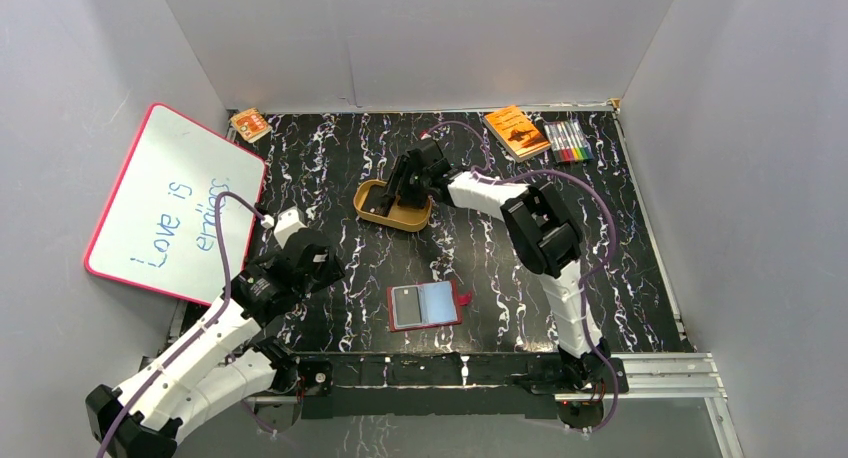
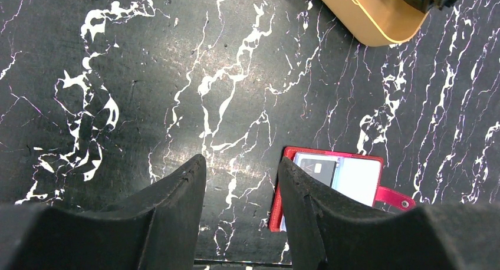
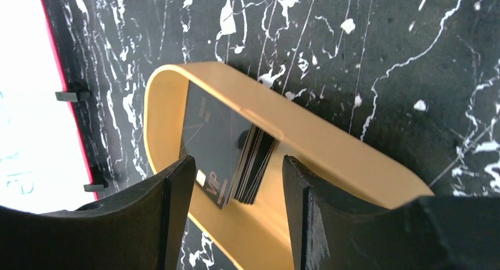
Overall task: Put the credit cards into the card holder
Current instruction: Pick up the credit card from the storage box.
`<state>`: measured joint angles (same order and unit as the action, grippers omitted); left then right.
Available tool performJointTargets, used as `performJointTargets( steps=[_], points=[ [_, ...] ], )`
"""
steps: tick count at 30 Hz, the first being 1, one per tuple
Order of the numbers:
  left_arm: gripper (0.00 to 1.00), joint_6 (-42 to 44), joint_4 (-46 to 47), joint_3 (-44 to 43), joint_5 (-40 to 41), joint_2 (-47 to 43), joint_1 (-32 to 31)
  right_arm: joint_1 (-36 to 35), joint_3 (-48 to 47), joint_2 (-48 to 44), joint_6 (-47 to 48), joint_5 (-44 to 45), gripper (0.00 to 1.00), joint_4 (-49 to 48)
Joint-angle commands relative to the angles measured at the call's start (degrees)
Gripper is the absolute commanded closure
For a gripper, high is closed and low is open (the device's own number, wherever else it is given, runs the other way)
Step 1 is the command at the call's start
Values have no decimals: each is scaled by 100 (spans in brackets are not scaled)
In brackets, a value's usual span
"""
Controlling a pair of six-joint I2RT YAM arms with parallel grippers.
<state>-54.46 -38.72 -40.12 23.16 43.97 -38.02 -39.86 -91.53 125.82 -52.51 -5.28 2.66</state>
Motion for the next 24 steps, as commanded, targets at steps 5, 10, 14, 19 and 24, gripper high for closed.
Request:
performJointTargets(
  steps=[5,10,14,19,24],
  points=[
    [54,5,-138,62,146,-173,24,-83,-799,390,-5,136,38,372],
    [54,-1,-148,92,136,-227,31,-81,-706,413,-50,87,49,356],
    [54,9,-123,105,120,-231,30,-79,-560,378,-52,13,58,302],
    [54,8,-126,119,115,-213,24,-71,-265,241,-67,27,64,137],
    [54,12,-126,127,135,-232,24,-40,120,46,-135,-14,65,-154]
  ],
)
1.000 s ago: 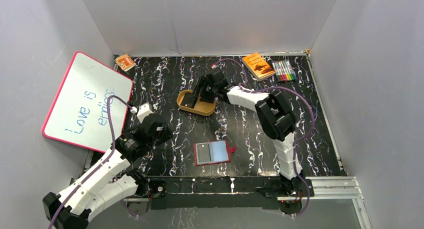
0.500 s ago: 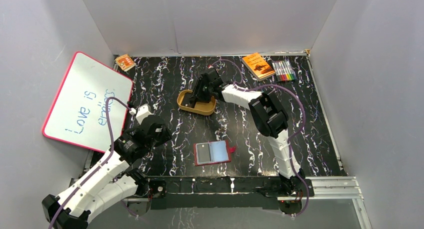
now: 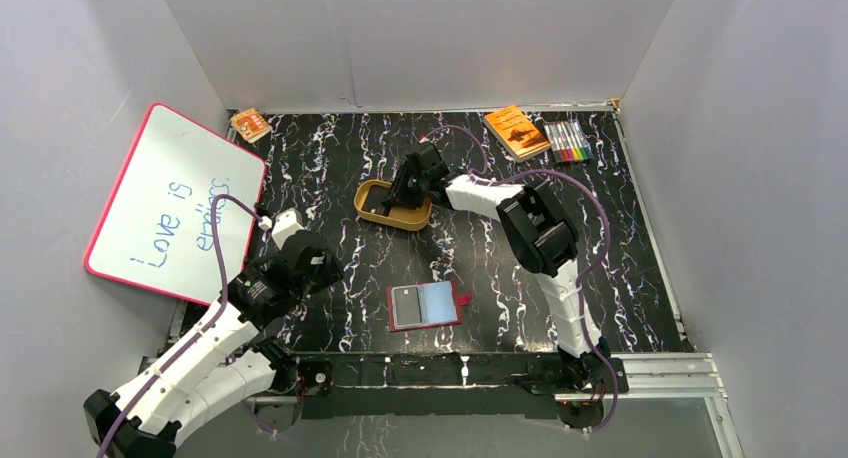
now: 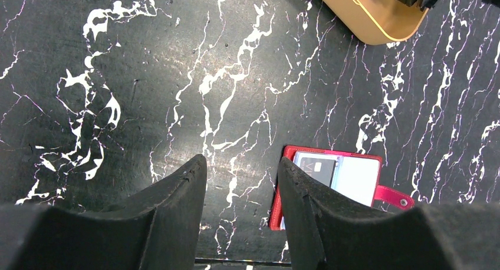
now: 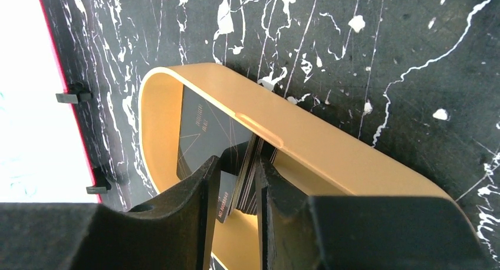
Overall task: Put the credit cards into the card holder
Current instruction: Pick up the credit card from the storage box.
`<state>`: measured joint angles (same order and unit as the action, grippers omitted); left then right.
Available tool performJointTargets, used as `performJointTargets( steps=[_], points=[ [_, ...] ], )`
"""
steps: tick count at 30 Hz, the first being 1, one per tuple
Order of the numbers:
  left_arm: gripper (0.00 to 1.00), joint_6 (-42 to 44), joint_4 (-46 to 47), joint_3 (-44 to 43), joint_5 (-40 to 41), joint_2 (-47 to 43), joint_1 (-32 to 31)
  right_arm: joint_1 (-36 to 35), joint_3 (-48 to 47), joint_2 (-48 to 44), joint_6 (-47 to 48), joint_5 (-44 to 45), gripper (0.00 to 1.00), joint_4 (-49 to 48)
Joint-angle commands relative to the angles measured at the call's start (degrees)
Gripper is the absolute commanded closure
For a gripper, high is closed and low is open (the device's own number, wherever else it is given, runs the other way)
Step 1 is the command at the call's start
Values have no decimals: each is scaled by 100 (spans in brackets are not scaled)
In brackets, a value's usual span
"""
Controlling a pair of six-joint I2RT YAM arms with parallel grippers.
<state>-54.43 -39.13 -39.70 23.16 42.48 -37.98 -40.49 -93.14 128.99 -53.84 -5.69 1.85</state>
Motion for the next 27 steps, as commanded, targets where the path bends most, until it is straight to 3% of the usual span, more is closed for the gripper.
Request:
performJointTargets(
  steps=[1,27],
  points=[
    [55,9,-85,86,134,-78,18,24,327,-289,-12,20,65,-97],
    [57,23,-33,122,101,41,20,128,1143,-907,-91,-38,87,-607]
  ],
)
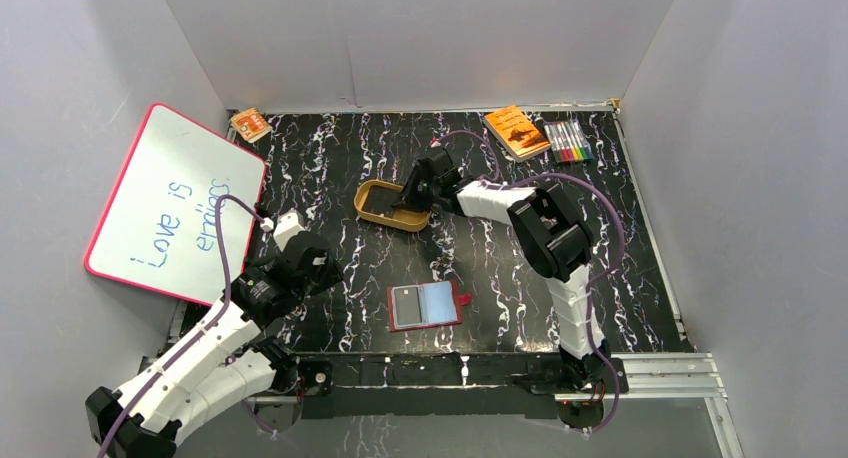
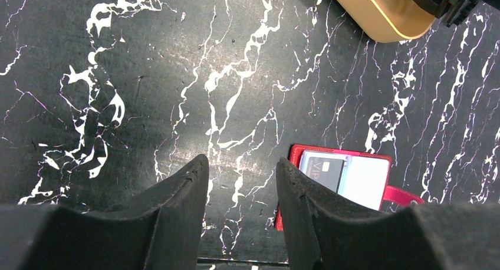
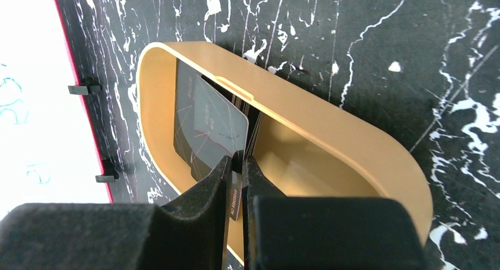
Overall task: Put the credit cards into the card holder
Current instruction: Pick up the credit card from the storage box.
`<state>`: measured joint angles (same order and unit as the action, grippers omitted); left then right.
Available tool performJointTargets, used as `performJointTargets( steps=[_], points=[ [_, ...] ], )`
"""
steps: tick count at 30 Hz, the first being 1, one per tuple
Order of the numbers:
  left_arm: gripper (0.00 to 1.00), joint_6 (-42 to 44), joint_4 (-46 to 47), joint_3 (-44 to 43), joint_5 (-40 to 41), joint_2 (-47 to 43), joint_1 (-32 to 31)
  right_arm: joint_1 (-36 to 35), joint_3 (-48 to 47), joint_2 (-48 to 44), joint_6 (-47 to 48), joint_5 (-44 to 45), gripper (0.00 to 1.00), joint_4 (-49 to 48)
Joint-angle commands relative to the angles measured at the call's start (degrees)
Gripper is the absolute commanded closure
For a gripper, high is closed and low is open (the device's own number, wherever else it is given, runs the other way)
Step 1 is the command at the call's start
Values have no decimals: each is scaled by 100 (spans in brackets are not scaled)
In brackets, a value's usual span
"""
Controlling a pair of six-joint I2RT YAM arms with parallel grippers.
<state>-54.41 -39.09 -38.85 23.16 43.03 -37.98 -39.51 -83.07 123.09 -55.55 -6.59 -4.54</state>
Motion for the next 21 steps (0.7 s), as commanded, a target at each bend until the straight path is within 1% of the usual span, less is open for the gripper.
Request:
performJointTargets(
  steps=[1,6,12,17,21],
  points=[
    [57,22,-37,41,109,-15,21,31,161,-348,86,55,88,20],
    [57,17,-28,47,110,-16,25,47,201,-498,61,-28,100,7],
    [57,15,-27,40,149,-44,26,70,430,-1063,-328,-136,100,91],
    [58,7,-28,4,203,-41,21,122,554,-1718,-774,-204,100,629],
    [58,1,-28,-43,258,-32,23,195,549,-2055,-1105,-416,100,1023]
  ],
)
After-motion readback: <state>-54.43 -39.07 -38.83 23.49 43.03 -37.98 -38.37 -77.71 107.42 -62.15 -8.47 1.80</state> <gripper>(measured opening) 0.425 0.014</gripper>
